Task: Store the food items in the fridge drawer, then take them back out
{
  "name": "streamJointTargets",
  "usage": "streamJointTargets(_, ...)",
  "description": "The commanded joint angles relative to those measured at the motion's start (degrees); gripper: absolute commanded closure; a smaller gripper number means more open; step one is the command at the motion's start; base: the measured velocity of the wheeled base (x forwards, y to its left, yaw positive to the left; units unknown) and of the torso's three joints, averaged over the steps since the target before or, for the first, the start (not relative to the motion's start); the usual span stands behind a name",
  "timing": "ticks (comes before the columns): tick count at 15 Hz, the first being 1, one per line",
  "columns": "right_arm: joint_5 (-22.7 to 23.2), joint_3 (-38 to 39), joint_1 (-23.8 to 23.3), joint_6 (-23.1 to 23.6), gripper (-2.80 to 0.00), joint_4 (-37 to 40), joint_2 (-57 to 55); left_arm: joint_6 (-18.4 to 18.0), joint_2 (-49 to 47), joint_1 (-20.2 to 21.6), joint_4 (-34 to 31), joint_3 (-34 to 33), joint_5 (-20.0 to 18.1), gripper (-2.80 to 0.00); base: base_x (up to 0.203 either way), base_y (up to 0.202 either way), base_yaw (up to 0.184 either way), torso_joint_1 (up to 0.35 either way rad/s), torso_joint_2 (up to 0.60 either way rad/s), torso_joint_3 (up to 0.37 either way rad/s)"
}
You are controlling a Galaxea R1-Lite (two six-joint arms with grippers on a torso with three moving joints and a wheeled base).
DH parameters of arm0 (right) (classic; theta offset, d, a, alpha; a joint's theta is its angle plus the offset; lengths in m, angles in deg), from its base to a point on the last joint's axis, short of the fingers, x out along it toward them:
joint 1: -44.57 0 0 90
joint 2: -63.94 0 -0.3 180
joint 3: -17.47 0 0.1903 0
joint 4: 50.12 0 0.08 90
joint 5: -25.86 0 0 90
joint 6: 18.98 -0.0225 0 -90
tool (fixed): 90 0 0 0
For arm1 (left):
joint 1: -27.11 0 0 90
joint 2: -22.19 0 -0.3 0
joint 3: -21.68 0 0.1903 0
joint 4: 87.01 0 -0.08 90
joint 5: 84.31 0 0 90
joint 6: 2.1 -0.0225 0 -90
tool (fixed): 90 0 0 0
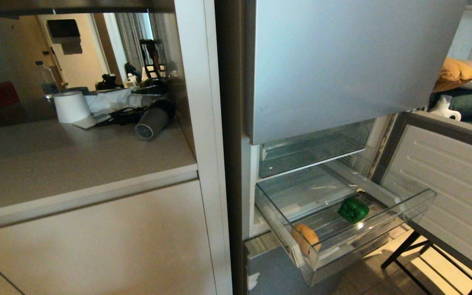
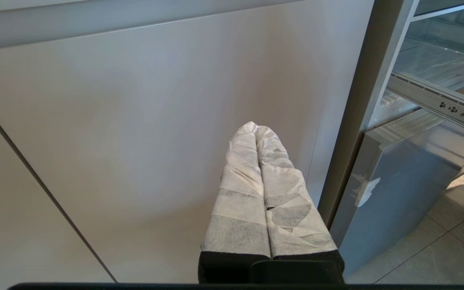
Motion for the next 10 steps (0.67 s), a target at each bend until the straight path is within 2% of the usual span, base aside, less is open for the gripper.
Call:
streamJointTargets(1, -0.11, 0.01, -0.02, -0.30, 0.00, -0.41, -3.41, -0.01, -0.04, 0.01, 0.06, -0.62, 0.00, 0.00, 0.000, 0.000, 0.000, 0.109, -0.21, -0.143)
streamJointTargets(4, -0.02, 0.01, -0.19, 1.71, 0.00, -0.60, -3.15, -0.01, -0.04, 0.01, 0.06, -0.62, 0.00, 0.00, 0.000, 0.000, 0.000, 0.144, -0.33, -0.177)
streamJointTargets(10, -0.02, 0.01, -0.19, 1.45, 0.00, -0.07, -3.15, -0.01, -0.04, 0.01, 0.06, -0.62, 0.00, 0.00, 0.000, 0.000, 0.000, 0.147, -0.32, -0.177)
